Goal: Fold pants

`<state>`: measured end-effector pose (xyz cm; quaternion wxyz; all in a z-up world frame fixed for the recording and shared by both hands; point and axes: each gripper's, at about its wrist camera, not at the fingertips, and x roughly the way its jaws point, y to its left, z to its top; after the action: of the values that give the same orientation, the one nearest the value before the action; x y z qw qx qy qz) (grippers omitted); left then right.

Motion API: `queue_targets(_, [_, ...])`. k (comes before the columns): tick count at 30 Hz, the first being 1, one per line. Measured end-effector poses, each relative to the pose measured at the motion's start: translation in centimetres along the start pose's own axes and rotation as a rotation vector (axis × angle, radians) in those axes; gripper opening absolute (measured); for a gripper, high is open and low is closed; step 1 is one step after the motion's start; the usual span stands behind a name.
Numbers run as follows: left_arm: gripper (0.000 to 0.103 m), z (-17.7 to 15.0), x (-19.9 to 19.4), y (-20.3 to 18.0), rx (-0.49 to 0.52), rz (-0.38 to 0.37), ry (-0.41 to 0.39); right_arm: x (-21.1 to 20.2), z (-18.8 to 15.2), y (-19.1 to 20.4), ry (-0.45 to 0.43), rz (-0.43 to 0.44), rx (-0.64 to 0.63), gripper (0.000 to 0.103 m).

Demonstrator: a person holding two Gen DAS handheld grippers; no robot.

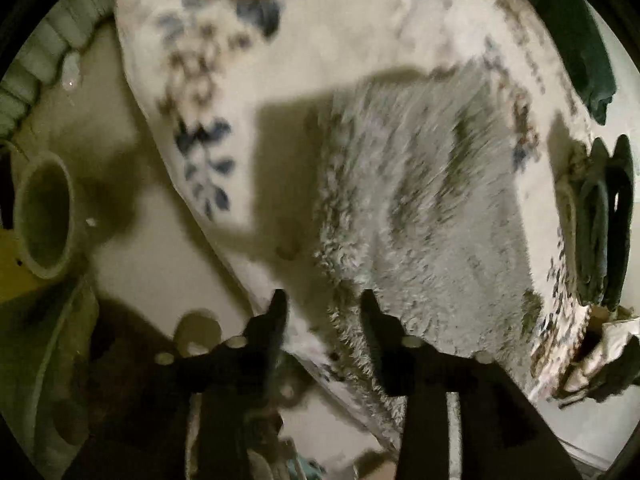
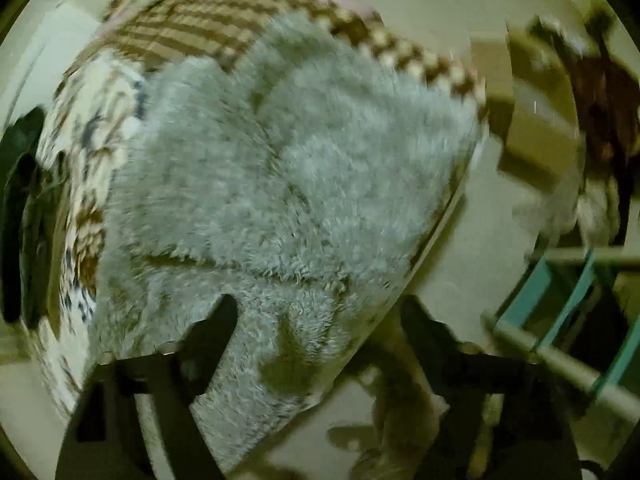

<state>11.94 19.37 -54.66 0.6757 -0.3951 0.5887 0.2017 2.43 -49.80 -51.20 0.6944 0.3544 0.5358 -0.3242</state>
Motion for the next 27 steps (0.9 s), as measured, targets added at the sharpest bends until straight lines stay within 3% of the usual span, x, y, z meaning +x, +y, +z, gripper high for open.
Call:
queue_targets(2, [0.066,-0.1,-1.3,-0.8,0.029,0.010,-0.058,-1.1,0.2,1.8,-0.056,-0.046,-0.135,0.087])
queue_targets(6, [0.071,-1.5,-1.7,-6.1,0.211,0.055,-0.155,0.0,0.9,8.9,-0.132,-0.123,-0.512,0.087])
queue_targets(9, [0.071,-3.0,-0.5,-10.5,0.308,0.067,-0.160,3.0,1.0,13.6,-0.112,-0.148,-0.739,0.087])
queue_targets(12, [0.071,-5.6,0.9,-14.9,0.395,0.057,-0.145,5.1,1.0,15.9,-0.123,-0.207,-0.867,0.086])
queue_targets(14, [0.071,-7.2,1.9,-17.2,0.439,0.053,-0.128,5.1,2.0,14.9,-0.122,-0.181,-0.817,0.076])
queue_targets(16, [0.071,-9.5,3.1,-19.2,0.498,0.052,-0.103,4.2,3.7,12.6,-0.162,-0.194,-0.701,0.020])
queue_targets(17, [0.071,-10.4,3.5,-19.9,0.518,0.052,-0.092,3.4,5.1,10.5,-0.176,-0.182,-0.600,0.012])
queue_targets(20, [0.071,-13.4,5.1,-22.1,0.580,0.053,-0.046,1.2,9.7,0.9,-0.138,-0.141,-0.176,0.008])
queue_targets(21, [0.071,-14.1,5.4,-22.4,0.590,0.051,-0.035,1.2,10.5,-1.4,-0.116,-0.129,-0.087,0.008])
queue_targets(23, [0.071,-15.9,6.6,-23.5,0.616,0.051,-0.006,2.5,12.0,-7.6,0.002,-0.053,0.130,0.008])
queue_targets(26, [0.071,-17.6,7.8,-24.7,0.633,0.045,0.037,4.3,12.3,-11.8,0.112,-0.009,0.253,0.013])
queue_targets(27, [0.071,-18.0,8.0,-25.0,0.638,0.046,0.044,4.3,12.3,-12.3,0.112,0.011,0.255,0.020])
